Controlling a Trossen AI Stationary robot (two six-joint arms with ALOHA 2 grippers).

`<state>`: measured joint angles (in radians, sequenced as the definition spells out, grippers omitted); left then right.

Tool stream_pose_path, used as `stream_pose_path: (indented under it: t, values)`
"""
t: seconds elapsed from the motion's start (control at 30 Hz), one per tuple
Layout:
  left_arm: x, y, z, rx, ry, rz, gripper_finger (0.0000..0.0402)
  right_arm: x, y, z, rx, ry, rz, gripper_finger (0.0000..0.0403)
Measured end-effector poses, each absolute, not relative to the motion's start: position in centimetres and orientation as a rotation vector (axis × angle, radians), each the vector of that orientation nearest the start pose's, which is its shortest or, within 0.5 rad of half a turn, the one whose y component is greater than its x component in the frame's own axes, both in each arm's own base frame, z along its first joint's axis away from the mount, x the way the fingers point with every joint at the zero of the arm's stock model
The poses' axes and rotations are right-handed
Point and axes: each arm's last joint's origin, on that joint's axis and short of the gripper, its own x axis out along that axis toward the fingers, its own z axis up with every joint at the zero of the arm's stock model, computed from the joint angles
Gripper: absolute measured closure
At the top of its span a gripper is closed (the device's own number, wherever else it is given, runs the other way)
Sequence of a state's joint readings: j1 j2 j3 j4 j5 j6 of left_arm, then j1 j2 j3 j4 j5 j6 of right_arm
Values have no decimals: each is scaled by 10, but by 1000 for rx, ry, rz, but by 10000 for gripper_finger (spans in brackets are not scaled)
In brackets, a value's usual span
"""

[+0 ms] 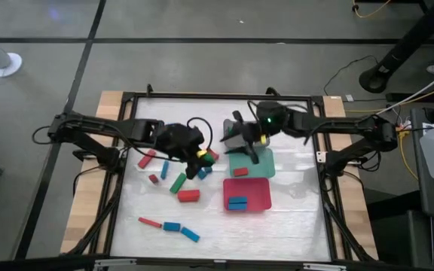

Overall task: Sort blocks
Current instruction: Put the green block into the black bin

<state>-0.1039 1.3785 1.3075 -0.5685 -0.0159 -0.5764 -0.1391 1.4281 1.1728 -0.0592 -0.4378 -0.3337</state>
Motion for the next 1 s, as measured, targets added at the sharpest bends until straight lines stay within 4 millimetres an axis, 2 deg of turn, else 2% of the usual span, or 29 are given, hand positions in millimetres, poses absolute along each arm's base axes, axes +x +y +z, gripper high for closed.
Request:
stream_pose_path:
  t: [0.13, 0.27, 0.4, 0.6, 1.0]
  values:
    - [295, -19, 349, -553, 666, -4, 287, 328, -13, 340, -472, 163, 237, 204]
    - [295, -9, 350, -579, 672, -78, 287, 328, 1, 339, -628, 154, 269, 204]
    - [297, 0, 353, -603, 637, -126, 287, 328, 9, 339, -635, 150, 295, 204]
    - [300, 9, 359, -604, 568, -134, 286, 328, 9, 339, -633, 151, 292, 204]
    - [304, 10, 360, -606, 532, -138, 284, 329, 9, 343, -638, 103, 288, 204]
